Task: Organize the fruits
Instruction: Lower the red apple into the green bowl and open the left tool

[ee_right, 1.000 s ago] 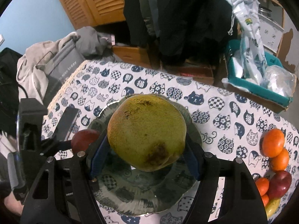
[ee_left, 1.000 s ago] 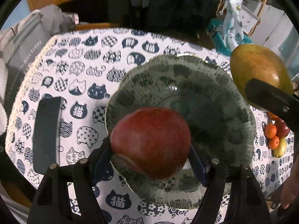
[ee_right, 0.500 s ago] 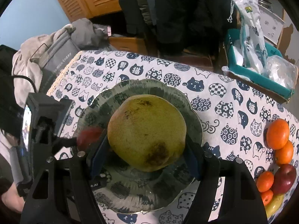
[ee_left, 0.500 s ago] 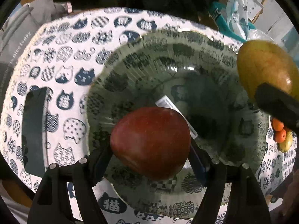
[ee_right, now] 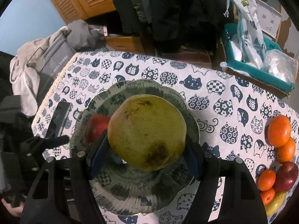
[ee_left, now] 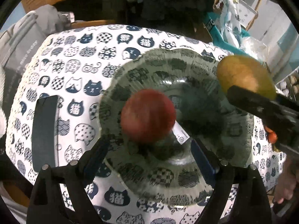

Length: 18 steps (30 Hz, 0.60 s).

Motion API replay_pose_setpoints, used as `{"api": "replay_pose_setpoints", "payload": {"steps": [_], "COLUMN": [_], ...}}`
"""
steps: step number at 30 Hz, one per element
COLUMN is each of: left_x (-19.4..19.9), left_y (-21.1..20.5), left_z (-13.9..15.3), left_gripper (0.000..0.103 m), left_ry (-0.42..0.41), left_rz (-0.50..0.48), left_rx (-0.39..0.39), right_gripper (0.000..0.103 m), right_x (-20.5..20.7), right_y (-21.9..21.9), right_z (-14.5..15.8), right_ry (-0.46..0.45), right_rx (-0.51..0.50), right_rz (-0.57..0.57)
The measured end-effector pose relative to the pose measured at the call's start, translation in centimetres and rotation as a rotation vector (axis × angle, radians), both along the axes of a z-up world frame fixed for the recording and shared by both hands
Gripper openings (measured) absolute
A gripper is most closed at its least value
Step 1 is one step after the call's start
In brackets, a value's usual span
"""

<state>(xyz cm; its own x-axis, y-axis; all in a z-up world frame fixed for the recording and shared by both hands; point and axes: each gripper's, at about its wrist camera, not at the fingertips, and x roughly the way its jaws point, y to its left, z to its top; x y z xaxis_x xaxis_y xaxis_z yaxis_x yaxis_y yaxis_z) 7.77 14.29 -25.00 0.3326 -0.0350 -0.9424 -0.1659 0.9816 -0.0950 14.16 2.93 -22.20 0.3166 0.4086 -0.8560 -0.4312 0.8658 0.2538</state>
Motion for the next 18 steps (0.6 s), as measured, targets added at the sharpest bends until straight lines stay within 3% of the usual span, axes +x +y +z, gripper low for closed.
{"api": "replay_pose_setpoints", "payload": {"steps": [10,18], "left_x": [-2.6,-3.1], "left_y": [3.7,4.6], "left_z": [1.8,1.6], "left_gripper": [0.091,0.091], "left_ry": [-0.032,-0.026], "left_rz": [0.097,0.111], "left_rx": [-0.013,-0.011], "right_gripper": [0.073,0.073], "right_x": [-0.1,-0.5], "right_y": [2.7,4.6], "right_z": [-3.2,-5.6], "right_ry": [0.066,0.087], "right_rx": [-0.108,-0.214], "right_rz": [0.048,0.084]}}
